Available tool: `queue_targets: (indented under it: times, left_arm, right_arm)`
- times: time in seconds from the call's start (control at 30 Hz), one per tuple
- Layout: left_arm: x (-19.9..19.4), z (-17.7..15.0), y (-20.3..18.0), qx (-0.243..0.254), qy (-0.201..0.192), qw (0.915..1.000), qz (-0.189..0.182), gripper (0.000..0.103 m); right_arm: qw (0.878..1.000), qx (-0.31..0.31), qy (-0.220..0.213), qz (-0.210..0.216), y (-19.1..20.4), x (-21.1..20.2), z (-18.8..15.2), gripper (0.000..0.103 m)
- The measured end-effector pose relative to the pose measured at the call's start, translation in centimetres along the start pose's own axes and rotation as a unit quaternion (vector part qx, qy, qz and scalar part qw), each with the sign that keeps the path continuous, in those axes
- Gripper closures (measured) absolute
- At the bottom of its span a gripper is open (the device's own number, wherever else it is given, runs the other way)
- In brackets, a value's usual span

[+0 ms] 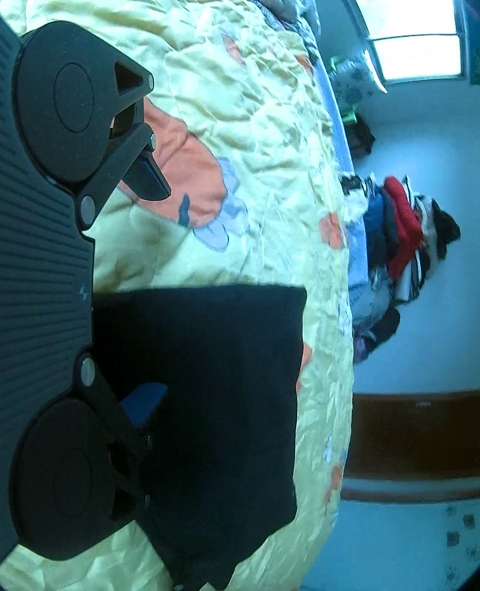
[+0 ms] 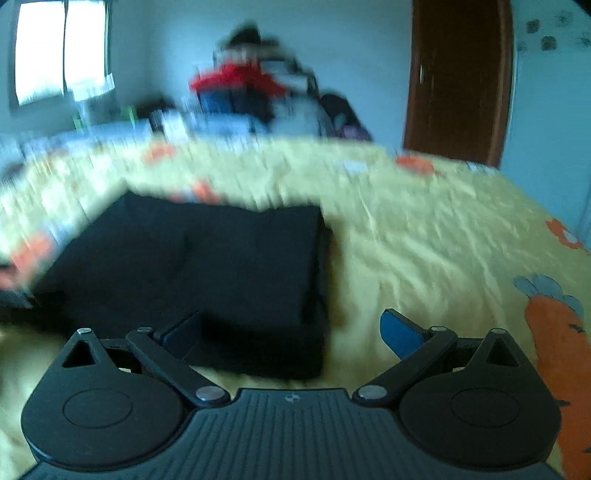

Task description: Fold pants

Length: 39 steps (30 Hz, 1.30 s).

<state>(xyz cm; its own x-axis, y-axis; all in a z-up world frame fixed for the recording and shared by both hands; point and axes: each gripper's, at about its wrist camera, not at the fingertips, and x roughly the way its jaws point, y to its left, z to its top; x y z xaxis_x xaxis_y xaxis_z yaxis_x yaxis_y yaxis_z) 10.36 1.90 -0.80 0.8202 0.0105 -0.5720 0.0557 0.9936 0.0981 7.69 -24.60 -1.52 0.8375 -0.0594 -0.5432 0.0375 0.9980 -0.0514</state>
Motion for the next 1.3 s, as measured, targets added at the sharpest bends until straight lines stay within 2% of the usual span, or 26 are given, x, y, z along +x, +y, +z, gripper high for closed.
queue_targets:
  times: [0.1, 0.2, 0.27, 0.33, 0.4, 0.47, 0.6, 0.8, 1.0, 1.17, 1.3]
  left_arm:
    - [-0.3, 0.1, 1.3, -0.01, -0.002, 0.9998, 0.016, 0.0]
    - [-1.5, 0.4, 1.8, -0.027, -0.016, 0.9993, 0.019, 0.001]
    - [-2.3, 0.6, 1.4, -0.032, -0.021, 0.9993, 0.0, 0.0]
    - [-2.2, 0.6, 0.5, -0.013, -0.009, 0.9998, -0.013, 0.0]
    - [-1.6, 0.1, -0.8, 0.017, 0.002, 0.9998, 0.006, 0.0]
    - [-1.6, -0.3, -1.0, 0.017, -0.001, 0.9997, 0.016, 0.0]
    - [-2.1, 0.0, -0.6, -0.007, 0.002, 0.9999, 0.012, 0.0]
    - [-3.4, -0.4, -1.2, -0.003, -0.003, 0.9999, 0.015, 0.0]
    - [-4.3, -1.1, -1.7, -0.001, 0.006, 1.0, -0.003, 0.0]
    - [-4.4, -2.0, -1.7, -0.024, 0.033, 0.9988, -0.025, 0.0]
    - [-4.8, -2.6, -1.5, -0.046, 0.04, 0.9976, -0.032, 0.0]
  right_arm:
    - [1.0, 0.022, -0.018, 0.006, -0.7, -1.3, -0.1, 0.0]
    - [0.998, 0.031, -0.039, 0.03, -0.3, -2.7, 0.3, 0.0]
    - [0.998, 0.021, -0.035, 0.048, 0.6, -2.7, 0.5, 0.0]
    - [0.998, 0.003, -0.023, 0.066, 1.8, -2.3, 0.2, 0.0]
    - [0.998, -0.015, 0.006, 0.06, 2.8, -1.2, -0.3, 0.0]
    - [0.998, -0.022, 0.027, 0.048, 3.0, -0.5, -0.7, 0.0]
    - [0.997, 0.015, 0.034, 0.064, 2.3, -1.4, -0.7, 0.0]
    - [0.996, 0.029, 0.047, 0.064, 2.8, -2.0, -0.9, 0.0]
    - [0.996, 0.019, 0.046, 0.07, 3.9, -3.0, -1.3, 0.0]
    - [0.996, 0.018, 0.045, 0.077, 4.3, -3.7, -1.4, 0.0]
    - [0.996, 0.019, 0.043, 0.079, 4.6, -4.2, -1.4, 0.0]
